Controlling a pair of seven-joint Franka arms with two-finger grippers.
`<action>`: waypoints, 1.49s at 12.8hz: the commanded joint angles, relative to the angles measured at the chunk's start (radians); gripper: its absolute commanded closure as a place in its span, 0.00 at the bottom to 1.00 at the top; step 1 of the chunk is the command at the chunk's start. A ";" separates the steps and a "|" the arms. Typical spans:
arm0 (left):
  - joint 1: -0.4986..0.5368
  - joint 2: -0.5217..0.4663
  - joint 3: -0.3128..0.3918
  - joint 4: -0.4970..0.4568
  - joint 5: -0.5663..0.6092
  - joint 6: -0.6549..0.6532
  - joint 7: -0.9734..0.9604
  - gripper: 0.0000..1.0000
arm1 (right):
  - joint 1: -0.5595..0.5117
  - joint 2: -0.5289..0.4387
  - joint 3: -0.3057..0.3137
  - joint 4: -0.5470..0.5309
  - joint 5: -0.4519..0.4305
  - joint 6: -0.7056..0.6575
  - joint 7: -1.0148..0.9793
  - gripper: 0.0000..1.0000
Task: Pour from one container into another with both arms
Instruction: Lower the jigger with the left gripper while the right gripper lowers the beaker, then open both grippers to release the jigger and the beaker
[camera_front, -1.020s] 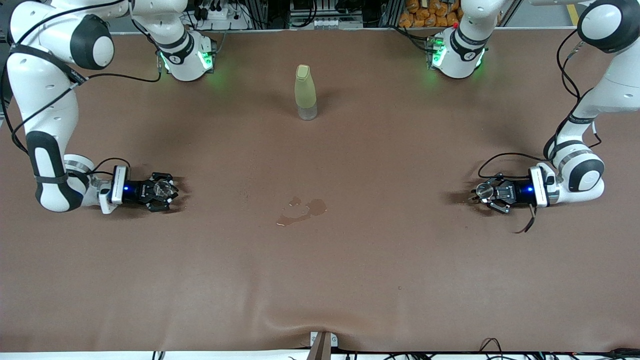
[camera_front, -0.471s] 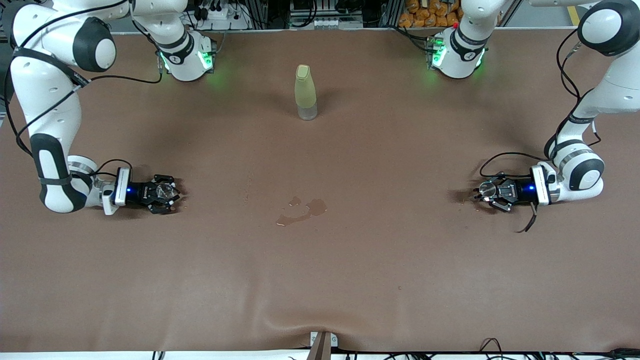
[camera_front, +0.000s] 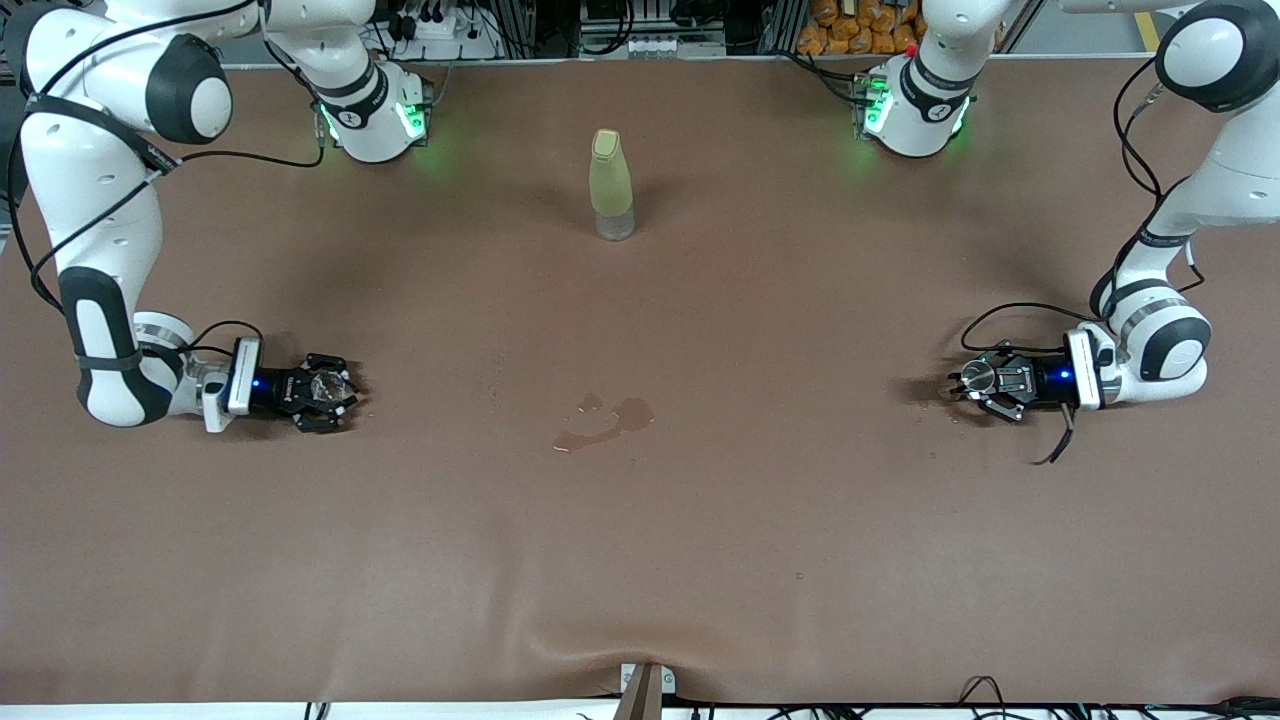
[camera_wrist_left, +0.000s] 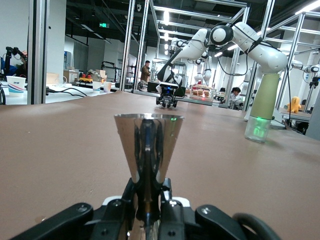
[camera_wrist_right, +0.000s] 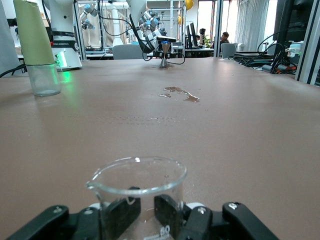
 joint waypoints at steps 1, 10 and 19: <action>0.009 0.004 0.000 0.007 0.009 -0.028 -0.015 0.71 | 0.004 0.020 -0.005 0.015 0.018 -0.005 -0.078 0.39; 0.009 0.006 0.000 0.007 0.011 -0.031 -0.016 0.54 | 0.013 -0.024 -0.040 0.015 -0.027 0.031 0.014 0.00; 0.032 0.002 0.017 0.013 0.008 -0.031 -0.082 0.00 | 0.042 -0.171 -0.157 0.054 -0.255 0.037 0.411 0.00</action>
